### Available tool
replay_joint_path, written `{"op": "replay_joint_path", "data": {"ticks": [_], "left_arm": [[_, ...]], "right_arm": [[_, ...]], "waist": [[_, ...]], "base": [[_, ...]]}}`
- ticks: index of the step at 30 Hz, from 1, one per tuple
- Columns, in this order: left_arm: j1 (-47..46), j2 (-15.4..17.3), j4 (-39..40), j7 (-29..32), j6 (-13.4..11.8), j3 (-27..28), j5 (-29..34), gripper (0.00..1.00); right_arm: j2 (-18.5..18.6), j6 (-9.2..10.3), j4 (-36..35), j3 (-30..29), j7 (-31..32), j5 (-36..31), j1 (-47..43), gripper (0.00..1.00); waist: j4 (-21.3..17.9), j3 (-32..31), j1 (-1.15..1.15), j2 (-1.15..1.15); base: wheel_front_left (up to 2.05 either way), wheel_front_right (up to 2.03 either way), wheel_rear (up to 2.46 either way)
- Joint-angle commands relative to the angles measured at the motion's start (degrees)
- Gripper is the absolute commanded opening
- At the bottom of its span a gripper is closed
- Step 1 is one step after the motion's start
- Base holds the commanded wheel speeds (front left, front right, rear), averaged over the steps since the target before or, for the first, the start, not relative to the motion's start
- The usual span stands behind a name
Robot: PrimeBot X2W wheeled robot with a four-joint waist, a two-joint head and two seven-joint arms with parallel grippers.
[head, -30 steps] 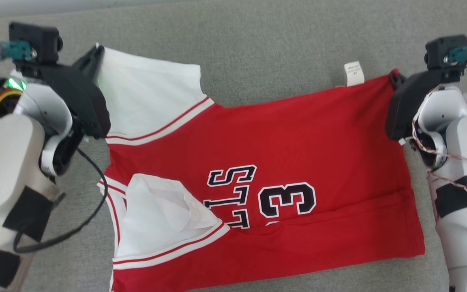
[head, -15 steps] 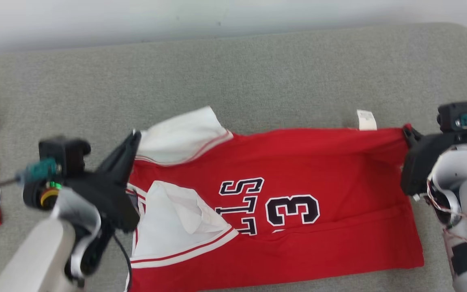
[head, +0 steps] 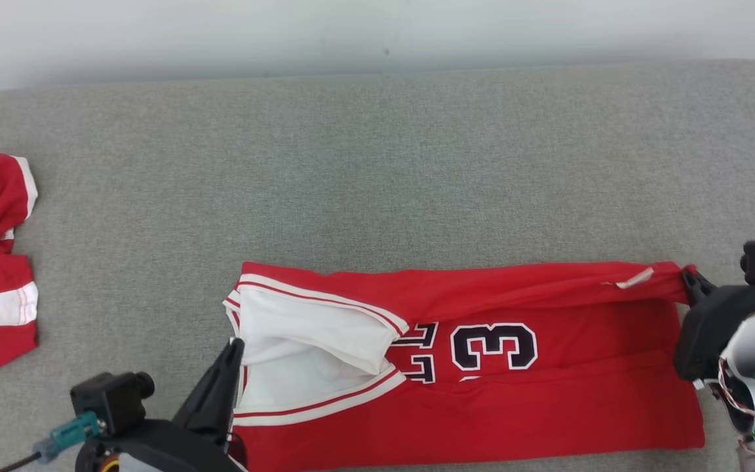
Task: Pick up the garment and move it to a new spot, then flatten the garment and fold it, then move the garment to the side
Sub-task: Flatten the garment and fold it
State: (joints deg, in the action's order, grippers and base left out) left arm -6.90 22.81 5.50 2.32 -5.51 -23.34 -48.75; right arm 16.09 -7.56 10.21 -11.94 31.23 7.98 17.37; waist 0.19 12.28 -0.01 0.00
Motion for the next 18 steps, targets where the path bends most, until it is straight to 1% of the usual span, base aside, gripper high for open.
{"op": "replay_joint_path", "data": {"ticks": [1,6,9,16,18], "left_arm": [[0.86,-0.34,0.24,-0.4,-0.12,0.05,-0.02,0.0],[3.45,-1.75,0.04,-1.13,-0.4,-0.15,-1.79,0.0],[4.95,-1.66,-0.27,-0.88,-0.71,-0.24,-2.64,0.0],[7.04,-2.27,-0.5,0.37,-0.62,-0.6,-4.71,0.0],[7.27,-2.0,-1.07,0.82,-0.62,-0.81,-4.9,0.0]], "right_arm": [[-0.42,0.16,-0.55,-0.33,-0.05,-0.24,-0.98,0.0],[-2.16,0.15,-4.67,-2.24,0.61,-0.01,-4.74,0.0],[-2.93,0.16,-6.36,-2.76,1.47,-0.08,-6.96,0.0],[-3.51,0.16,-8.11,-3.21,2.6,-1.18,-10.1,0.0],[-3.37,0.16,-8.32,-2.85,2.92,-1.45,-10.33,0.0]], "waist": [[0.44,-0.43,0.01,0.0],[0.63,-1.13,0.01,0.0],[0.57,-1.51,0.01,0.0],[0.44,-1.89,0.01,0.0],[0.42,-1.92,0.01,0.0]], "base": [[0.0,0.0,0.0],[0.0,0.0,0.0],[0.0,0.0,0.0],[0.0,0.0,0.0],[0.0,0.0,0.0]]}}
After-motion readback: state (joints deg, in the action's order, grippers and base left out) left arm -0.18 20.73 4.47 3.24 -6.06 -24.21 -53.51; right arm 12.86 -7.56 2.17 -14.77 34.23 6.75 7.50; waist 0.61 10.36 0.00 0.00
